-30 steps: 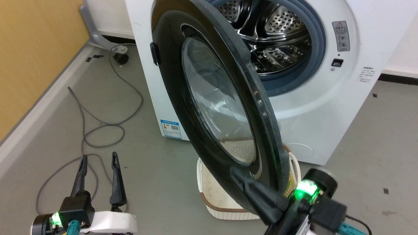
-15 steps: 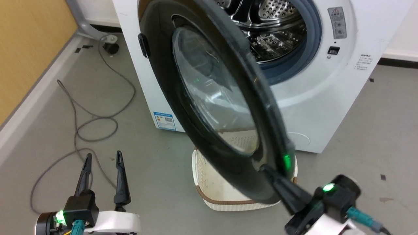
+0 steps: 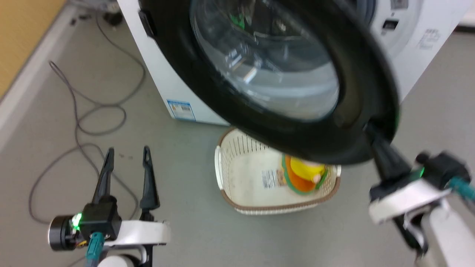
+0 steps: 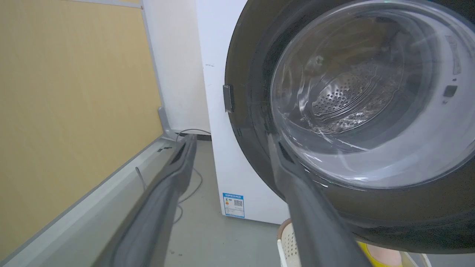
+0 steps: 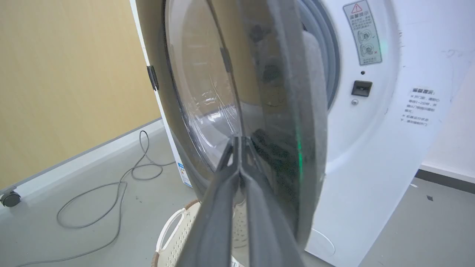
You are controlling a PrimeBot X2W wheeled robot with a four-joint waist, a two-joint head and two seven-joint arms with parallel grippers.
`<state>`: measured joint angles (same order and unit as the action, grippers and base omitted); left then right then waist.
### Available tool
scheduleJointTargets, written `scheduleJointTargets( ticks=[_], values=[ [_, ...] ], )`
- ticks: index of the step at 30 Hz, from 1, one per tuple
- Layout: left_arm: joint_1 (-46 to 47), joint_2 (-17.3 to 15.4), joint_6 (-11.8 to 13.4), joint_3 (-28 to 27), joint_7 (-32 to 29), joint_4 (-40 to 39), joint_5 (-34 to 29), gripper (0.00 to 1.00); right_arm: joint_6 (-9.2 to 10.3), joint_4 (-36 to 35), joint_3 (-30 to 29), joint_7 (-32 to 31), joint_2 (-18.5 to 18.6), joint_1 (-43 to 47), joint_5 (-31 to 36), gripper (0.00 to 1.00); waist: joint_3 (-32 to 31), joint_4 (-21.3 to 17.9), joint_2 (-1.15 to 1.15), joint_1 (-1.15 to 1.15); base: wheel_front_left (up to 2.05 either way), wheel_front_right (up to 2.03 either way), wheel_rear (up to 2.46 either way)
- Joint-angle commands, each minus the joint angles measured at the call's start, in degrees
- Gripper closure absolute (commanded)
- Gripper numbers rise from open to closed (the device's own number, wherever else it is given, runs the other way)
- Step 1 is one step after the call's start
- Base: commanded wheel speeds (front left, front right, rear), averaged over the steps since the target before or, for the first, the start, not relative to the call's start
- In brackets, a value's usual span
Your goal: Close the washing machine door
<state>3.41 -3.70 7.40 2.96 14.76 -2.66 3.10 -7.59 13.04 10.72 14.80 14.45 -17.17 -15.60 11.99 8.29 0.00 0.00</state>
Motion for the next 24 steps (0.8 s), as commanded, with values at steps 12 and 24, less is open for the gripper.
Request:
scheduleJointTargets(
  ticks=[12,24],
  values=[
    [6.5,0.7,0.5,1.8,0.2,-1.0,-0.5,0.0,0.1,12.1,-6.6,0.2,1.1,-18.4,2.2,1.0,10.3,-0.5,0.0,0.0,0.0,0.0,0.0],
    [8.7,0.8,1.1,3.3,0.2,-0.9,0.2,0.0,0.1,23.4,-8.0,0.2,3.8,-33.1,4.1,1.0,13.9,0.9,0.0,0.0,0.0,0.0,0.0]
  ],
)
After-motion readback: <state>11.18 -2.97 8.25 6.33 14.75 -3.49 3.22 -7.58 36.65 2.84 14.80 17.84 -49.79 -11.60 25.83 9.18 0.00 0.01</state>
